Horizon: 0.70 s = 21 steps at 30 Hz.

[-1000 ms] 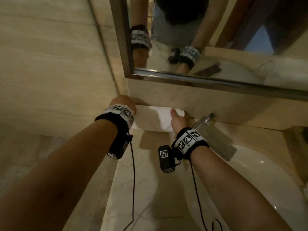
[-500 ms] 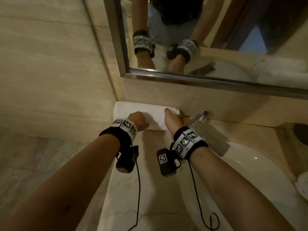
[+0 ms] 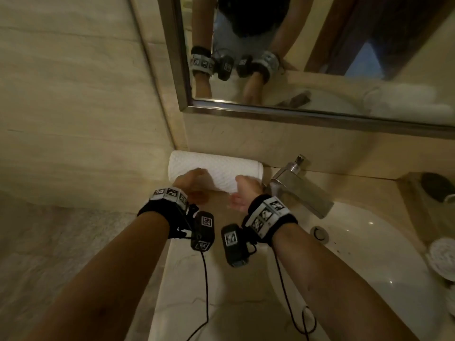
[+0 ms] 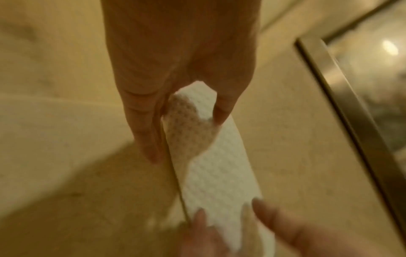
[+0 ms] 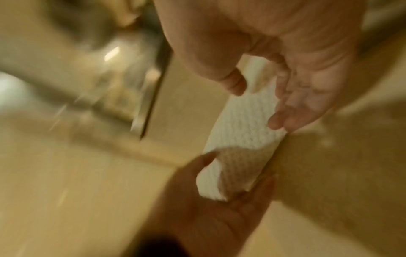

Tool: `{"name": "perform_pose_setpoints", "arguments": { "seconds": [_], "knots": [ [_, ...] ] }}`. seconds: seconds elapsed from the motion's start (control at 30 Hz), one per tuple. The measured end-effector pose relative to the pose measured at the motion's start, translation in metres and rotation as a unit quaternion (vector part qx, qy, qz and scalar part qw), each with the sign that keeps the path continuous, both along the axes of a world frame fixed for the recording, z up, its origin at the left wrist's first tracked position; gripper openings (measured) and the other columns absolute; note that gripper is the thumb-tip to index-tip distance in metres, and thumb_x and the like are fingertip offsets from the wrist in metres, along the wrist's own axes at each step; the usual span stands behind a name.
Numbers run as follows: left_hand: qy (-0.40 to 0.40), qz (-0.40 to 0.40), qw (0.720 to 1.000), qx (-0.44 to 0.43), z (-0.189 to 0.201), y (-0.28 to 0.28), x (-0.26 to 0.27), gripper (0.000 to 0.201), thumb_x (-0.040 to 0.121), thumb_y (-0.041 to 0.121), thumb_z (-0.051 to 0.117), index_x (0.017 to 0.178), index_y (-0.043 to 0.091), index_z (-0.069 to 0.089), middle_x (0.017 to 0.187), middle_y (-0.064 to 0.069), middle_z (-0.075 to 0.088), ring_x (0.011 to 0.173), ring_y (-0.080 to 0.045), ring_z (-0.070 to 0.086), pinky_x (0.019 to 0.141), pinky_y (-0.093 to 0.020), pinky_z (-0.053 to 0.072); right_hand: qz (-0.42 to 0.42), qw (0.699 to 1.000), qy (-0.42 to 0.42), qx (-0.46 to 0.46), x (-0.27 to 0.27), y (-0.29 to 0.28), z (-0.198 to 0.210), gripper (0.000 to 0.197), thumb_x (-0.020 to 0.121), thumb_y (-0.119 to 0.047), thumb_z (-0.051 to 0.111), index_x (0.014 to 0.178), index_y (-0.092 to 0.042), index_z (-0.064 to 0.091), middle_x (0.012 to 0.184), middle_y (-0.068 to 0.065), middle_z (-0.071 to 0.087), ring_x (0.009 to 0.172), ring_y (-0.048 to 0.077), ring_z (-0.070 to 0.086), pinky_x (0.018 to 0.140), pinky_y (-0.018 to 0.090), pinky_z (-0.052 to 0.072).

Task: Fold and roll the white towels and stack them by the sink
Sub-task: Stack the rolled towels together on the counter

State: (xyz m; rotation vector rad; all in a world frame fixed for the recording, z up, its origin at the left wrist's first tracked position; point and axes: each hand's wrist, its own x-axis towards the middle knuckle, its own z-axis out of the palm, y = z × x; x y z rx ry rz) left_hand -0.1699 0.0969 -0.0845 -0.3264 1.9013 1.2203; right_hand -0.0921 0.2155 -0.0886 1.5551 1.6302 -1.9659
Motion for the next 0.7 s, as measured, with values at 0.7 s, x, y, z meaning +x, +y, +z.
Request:
{"name": "perform_pose_setpoints", "arguments": {
  "seconds": [0.7],
  "knots": [
    [-0.108, 0.197, 0.971, 0.087, -0.006, 0.008, -0.068, 0.078, 0.086, 0.051, 0.059, 0.146, 0.011, 0.028, 0.125, -0.014, 0.049, 0.104, -0.031, 0.052, 0.082, -0.038, 0.045, -0.179, 0.963, 0.059, -0.192, -0.050, 0.046, -0.024, 0.070, 0.083, -0.050, 0.066, 0.134, -0.008, 0.044, 0.129, 0.014, 0.055, 0.084, 0.029, 0.058, 0.078, 0.037, 0.053]
  ]
}}
